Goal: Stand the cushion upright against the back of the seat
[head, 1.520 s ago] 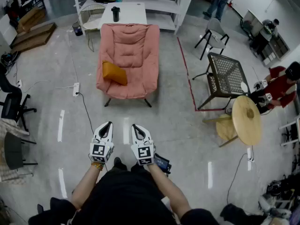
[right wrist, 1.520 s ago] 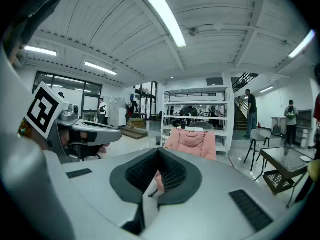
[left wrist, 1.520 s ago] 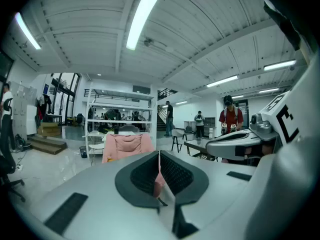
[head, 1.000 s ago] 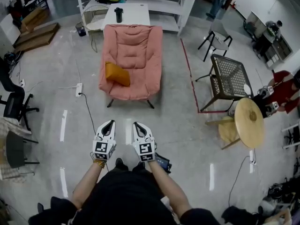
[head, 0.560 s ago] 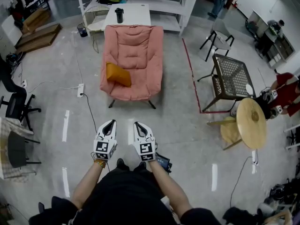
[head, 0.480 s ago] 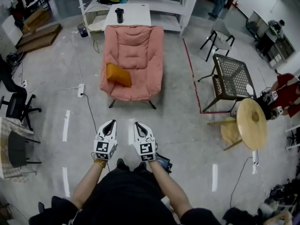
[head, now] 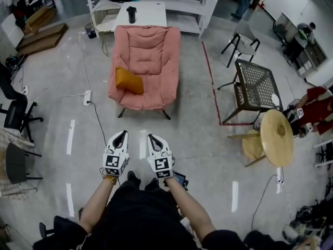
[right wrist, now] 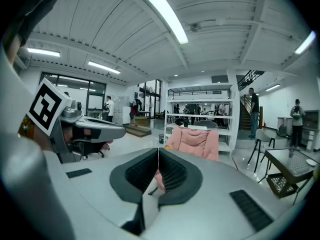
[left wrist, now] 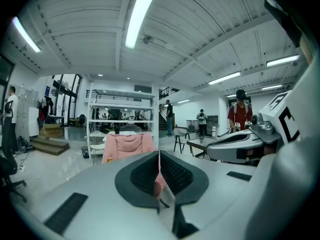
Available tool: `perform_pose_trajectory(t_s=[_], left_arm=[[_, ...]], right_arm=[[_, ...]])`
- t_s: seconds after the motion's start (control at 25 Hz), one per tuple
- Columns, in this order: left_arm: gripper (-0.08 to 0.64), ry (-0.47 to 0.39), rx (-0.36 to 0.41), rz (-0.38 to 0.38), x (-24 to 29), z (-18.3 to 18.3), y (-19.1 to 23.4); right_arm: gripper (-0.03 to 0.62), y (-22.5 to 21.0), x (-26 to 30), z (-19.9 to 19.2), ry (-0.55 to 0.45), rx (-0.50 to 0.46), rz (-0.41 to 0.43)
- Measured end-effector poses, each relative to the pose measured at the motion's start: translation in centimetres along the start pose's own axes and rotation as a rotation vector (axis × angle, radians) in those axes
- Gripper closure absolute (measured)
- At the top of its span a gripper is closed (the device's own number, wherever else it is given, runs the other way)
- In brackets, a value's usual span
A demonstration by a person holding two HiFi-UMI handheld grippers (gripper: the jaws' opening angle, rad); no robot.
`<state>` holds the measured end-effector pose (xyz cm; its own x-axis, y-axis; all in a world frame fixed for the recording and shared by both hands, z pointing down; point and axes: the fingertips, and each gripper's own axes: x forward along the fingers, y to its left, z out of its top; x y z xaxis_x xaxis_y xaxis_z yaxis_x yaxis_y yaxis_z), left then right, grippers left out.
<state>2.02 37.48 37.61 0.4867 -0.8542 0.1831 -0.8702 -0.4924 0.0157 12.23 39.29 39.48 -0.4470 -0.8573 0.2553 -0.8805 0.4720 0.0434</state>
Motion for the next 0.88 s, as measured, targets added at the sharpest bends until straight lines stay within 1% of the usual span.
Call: perform_pose_trajectory(t_s=[0.12,0.24,0.52,0.72,0.88], left_arm=[[0.541,-0.009,-0.006,-0.013,0.0,-0.2,0.9],[0.541,-0.015,-0.013,-0.027,0.2,-0.5,2.9],[0.541,-0.029,-0.022,-0.060,0.8,-0.1,7.4],[0.541,-0.030,-0.021,-0.092,0.8,-0.5,9.9],[0.541,-0.022,-0.024,-0.101,1.5,-0.7,10.8]], right_arm=[[0.577,0.3,0.7,-0.2,0.015,-0.016,-0.017],[0.577,1.3,2.1,0.1,0.025,-0.032,-0.031],[0.577,4.0,5.8,2.2,0.031,-0.065,-0.052],[0.577,6.1,8.5,3.1,0.024,-0.060,-0.072],[0.577,6.3,9.8,3.3,0.020,-0.061,-0.076]])
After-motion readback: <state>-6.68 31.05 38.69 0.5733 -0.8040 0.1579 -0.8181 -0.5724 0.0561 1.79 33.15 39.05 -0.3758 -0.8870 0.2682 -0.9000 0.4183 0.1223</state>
